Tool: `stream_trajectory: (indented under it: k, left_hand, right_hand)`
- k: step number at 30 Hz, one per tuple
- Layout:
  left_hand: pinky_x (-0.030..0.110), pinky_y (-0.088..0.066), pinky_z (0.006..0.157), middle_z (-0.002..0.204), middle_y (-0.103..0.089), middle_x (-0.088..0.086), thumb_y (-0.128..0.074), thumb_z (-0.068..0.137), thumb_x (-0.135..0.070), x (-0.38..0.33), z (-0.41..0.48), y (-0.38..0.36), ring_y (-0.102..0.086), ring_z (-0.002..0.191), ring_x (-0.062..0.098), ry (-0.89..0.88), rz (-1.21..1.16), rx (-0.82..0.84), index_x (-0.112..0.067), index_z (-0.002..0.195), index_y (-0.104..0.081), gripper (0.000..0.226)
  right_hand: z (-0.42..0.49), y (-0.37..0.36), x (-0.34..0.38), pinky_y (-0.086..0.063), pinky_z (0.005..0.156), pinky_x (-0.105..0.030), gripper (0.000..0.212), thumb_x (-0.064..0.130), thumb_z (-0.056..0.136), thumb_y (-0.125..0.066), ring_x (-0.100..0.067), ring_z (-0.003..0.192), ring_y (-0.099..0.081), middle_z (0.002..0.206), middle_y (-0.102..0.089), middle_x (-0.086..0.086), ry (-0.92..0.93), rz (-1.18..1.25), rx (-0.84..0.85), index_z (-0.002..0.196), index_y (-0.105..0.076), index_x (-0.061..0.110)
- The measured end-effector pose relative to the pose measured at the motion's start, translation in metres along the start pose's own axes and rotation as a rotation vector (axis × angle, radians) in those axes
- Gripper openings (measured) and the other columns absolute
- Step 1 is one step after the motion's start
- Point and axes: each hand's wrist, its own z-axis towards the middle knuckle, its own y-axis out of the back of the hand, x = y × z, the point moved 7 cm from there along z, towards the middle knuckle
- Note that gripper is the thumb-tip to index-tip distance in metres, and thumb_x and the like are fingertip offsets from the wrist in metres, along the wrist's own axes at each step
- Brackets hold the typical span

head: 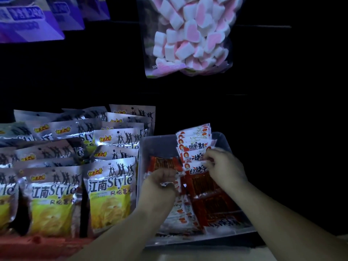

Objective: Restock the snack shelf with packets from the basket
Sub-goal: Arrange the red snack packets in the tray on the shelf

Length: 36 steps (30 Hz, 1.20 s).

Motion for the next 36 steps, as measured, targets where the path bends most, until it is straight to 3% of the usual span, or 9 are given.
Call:
stream_trajectory:
  k: [6,10,13,17,21,25,30,33,36]
  left_hand:
    - [0.013,-0.045,0.049,0.107,-0.069,-0.007,-0.055,0.094,0.007,-0.008,-0.004,-0.001,-0.071,0.088,0.017,-0.038,0.017,0.021,-0.025,0.101,-0.068,0.035]
    - [0.019,-0.041,0.045,0.093,-0.072,-0.008,-0.058,0.094,0.004,-0.011,-0.005,-0.006,-0.050,0.044,0.002,-0.078,0.024,0.023,-0.028,0.107,-0.069,0.036]
    - [0.020,-0.038,0.042,0.086,-0.072,-0.002,-0.055,0.096,0.005,-0.012,-0.006,-0.009,-0.043,0.037,0.003,-0.088,0.018,0.033,-0.027,0.109,-0.068,0.036]
    - [0.022,-0.041,0.043,0.094,-0.074,0.007,-0.056,0.097,0.000,-0.016,-0.017,-0.017,-0.049,0.043,0.003,-0.121,0.037,0.065,-0.029,0.117,-0.064,0.036]
    - [0.015,-0.051,0.055,0.104,-0.069,-0.006,-0.073,0.091,-0.005,-0.033,-0.018,-0.014,-0.066,0.069,-0.003,-0.231,-0.046,0.063,-0.026,0.103,-0.058,0.029]
    - [0.025,-0.054,0.065,0.086,-0.071,0.004,-0.077,0.086,0.002,-0.046,-0.019,-0.017,-0.067,0.080,0.017,-0.211,-0.158,0.193,-0.014,0.088,-0.057,0.026]
    - [0.038,-0.056,0.070,0.087,-0.068,0.016,-0.075,0.087,0.002,-0.052,-0.026,-0.015,-0.066,0.076,0.022,-0.188,-0.281,0.223,-0.014,0.092,-0.067,0.019]
    - [0.027,-0.056,0.059,0.095,-0.074,0.009,-0.070,0.090,0.006,-0.055,-0.033,-0.017,-0.071,0.072,0.017,-0.160,-0.337,0.259,-0.015,0.105,-0.068,0.025]
    - [0.026,-0.058,0.062,0.108,-0.075,0.003,-0.072,0.086,0.011,-0.054,-0.038,-0.026,-0.075,0.082,0.016,-0.156,-0.325,0.332,-0.023,0.121,-0.067,0.050]
  right_hand:
    - [-0.016,0.020,-0.007,-0.052,0.074,-0.032,0.011,0.009,0.088,-0.075,-0.023,0.103,-0.061,0.108,-0.065,0.005,0.074,0.025,-0.100,0.085,-0.070,0.019]
    - [-0.021,0.035,-0.012,-0.052,0.070,-0.041,0.022,0.015,0.096,-0.063,-0.024,0.088,-0.062,0.094,-0.060,0.007,0.032,0.157,-0.103,0.089,-0.050,0.031]
    - [-0.023,0.048,-0.014,-0.053,0.066,-0.048,0.023,0.013,0.098,-0.059,-0.021,0.074,-0.062,0.080,-0.060,0.008,0.011,0.322,-0.119,0.092,-0.047,0.031]
    - [-0.039,0.061,-0.006,-0.052,0.063,-0.046,0.023,0.014,0.101,-0.060,-0.011,0.071,-0.060,0.078,-0.058,0.010,0.063,0.348,-0.131,0.092,-0.048,0.033]
    - [-0.037,0.073,0.007,-0.040,0.067,-0.018,0.020,0.011,0.101,-0.062,0.006,0.074,-0.055,0.075,-0.059,0.015,0.031,0.618,-0.001,0.090,-0.054,0.026]
    - [-0.045,0.088,0.020,-0.050,0.071,-0.024,0.009,0.015,0.098,-0.068,-0.005,0.076,-0.065,0.077,-0.070,0.004,-0.072,0.927,0.066,0.097,-0.062,0.021]
    - [-0.068,0.093,0.014,-0.060,0.082,-0.054,0.033,0.011,0.091,-0.076,-0.026,0.104,-0.073,0.107,-0.074,0.004,-0.219,1.128,0.107,0.112,-0.063,0.034]
    - [-0.082,0.086,0.014,-0.062,0.076,-0.048,0.042,-0.002,0.091,-0.070,-0.025,0.098,-0.075,0.105,-0.076,-0.004,-0.279,1.174,0.243,0.118,-0.063,0.029]
    - [-0.091,0.078,0.009,-0.060,0.067,-0.033,0.032,-0.008,0.091,-0.068,-0.024,0.093,-0.075,0.106,-0.075,-0.012,-0.350,1.141,0.256,0.104,-0.073,0.020]
